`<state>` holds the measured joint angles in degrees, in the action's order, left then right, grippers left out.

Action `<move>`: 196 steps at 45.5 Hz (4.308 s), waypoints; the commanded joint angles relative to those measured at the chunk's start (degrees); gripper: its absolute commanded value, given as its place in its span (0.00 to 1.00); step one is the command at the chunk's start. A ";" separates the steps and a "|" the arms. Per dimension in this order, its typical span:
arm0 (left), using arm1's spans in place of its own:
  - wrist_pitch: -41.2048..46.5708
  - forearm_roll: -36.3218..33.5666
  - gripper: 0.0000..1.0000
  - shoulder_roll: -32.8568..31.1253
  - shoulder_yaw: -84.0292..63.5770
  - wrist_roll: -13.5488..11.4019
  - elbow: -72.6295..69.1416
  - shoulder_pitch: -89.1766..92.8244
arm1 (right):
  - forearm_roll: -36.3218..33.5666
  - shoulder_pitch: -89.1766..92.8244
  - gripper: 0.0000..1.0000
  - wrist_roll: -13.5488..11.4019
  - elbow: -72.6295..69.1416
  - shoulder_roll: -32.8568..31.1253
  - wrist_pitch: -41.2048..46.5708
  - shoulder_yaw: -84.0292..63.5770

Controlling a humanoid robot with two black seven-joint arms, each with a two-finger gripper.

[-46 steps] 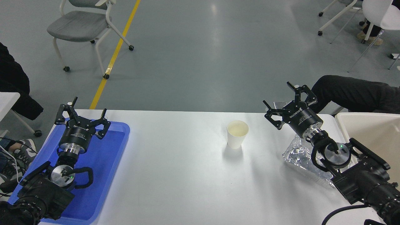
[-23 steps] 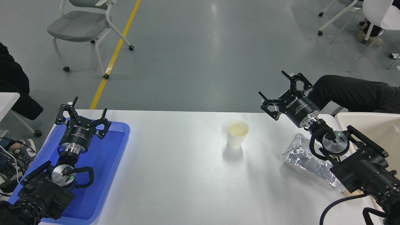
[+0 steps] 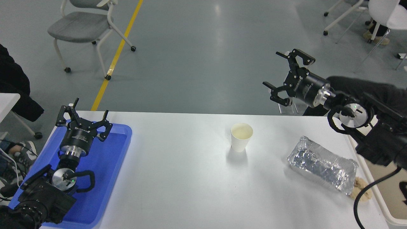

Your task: Pick up paper cup place in dustbin

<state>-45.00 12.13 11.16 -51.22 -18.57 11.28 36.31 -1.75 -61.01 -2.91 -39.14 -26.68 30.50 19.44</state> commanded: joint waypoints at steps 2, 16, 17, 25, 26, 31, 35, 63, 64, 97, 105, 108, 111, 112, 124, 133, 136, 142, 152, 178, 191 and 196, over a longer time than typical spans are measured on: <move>0.00 0.00 1.00 0.00 -0.02 0.03 0.05 0.07 | 1.04 -15.53 1.00 0.01 -5.33 -5.49 -0.09 -26.18; 0.00 0.00 1.00 0.00 -0.02 0.03 -0.12 -0.01 | 5.17 -37.23 1.00 0.54 -20.26 -6.37 0.27 -55.11; 0.00 0.00 1.00 0.00 -0.02 0.03 0.05 -0.01 | 5.96 -38.64 1.00 0.54 -21.67 -6.37 0.27 -56.51; 0.00 0.00 1.00 0.00 -0.02 0.03 -0.12 -0.01 | 13.43 -48.66 1.00 0.45 -32.13 -5.76 0.70 -63.11; 0.00 0.00 1.00 0.00 0.07 0.03 -0.12 -0.01 | 14.31 -49.63 1.00 0.45 -33.10 -5.49 0.88 -63.55; 0.00 0.00 1.00 0.09 0.07 0.03 0.05 -0.01 | 17.13 -54.55 1.00 0.36 -36.36 -2.95 1.67 -67.50; 0.00 0.00 1.00 0.09 0.07 0.03 0.05 -0.01 | 17.13 -57.02 1.00 0.27 -36.98 0.04 2.46 -71.46; 0.00 0.00 1.00 0.09 0.07 0.03 0.05 -0.01 | 7.29 -68.71 1.00 0.01 -46.38 17.45 7.38 -87.64; 0.00 0.00 1.00 0.09 0.07 0.03 -0.12 -0.01 | 6.85 -69.41 1.00 -0.08 -47.16 17.45 7.82 -87.81; 0.00 0.00 1.00 0.09 -0.02 0.03 -0.12 -0.01 | 7.02 -75.23 1.00 -0.17 -51.57 16.13 11.61 -89.14; 0.00 0.00 1.00 0.09 -0.02 0.03 0.05 0.07 | 6.93 -68.90 1.00 -0.17 -44.81 18.15 6.07 -86.24; 0.00 0.00 1.00 0.00 -0.02 0.03 0.05 0.07 | 7.02 -66.52 1.00 -0.17 -41.47 19.12 4.40 -86.06; 0.00 0.00 1.00 0.08 0.07 0.12 0.05 0.07 | 6.93 -64.33 1.00 -0.17 -38.22 20.00 2.47 -85.88; 0.00 0.00 1.00 0.00 0.07 0.12 0.05 0.07 | 6.76 -63.54 1.00 -0.17 -37.08 20.26 1.77 -85.79; 0.00 0.00 1.00 0.00 -0.02 0.12 0.05 0.07 | 6.93 -51.06 1.00 -0.17 -25.47 24.30 -9.48 -82.72; 0.00 0.00 1.00 0.00 0.07 0.12 0.05 0.07 | 7.29 -42.62 1.00 -0.17 -18.62 26.06 -15.55 -81.31; 0.00 0.00 1.00 0.00 0.07 0.12 0.05 0.07 | 7.29 -39.90 1.00 -0.17 -16.68 26.59 -16.52 -80.35; 0.00 0.00 1.00 0.00 -0.02 0.12 0.05 0.07 | 9.21 -34.36 1.00 -0.17 -13.34 26.68 -18.28 -78.76; 0.00 0.00 1.00 0.00 -0.02 0.03 0.05 0.07 | 13.35 -25.57 1.00 -0.17 -6.48 26.59 -20.04 -75.17; 0.00 0.00 1.00 0.00 0.07 -0.06 0.05 0.07 | 23.46 -9.39 1.00 -0.25 8.02 25.71 -20.39 -63.82; 0.00 0.00 1.00 0.00 -0.02 -0.06 0.05 0.07 | 23.63 -7.72 0.99 -0.25 8.29 25.71 -22.06 -62.59; 0.00 0.00 1.00 0.00 -0.02 -0.06 0.05 0.07 | 23.63 -7.37 0.93 -0.25 8.37 25.71 -22.06 -61.80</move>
<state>-45.00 12.13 11.16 -51.22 -18.62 11.32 36.39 21.25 -70.14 -3.16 -31.64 -0.93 9.08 -44.07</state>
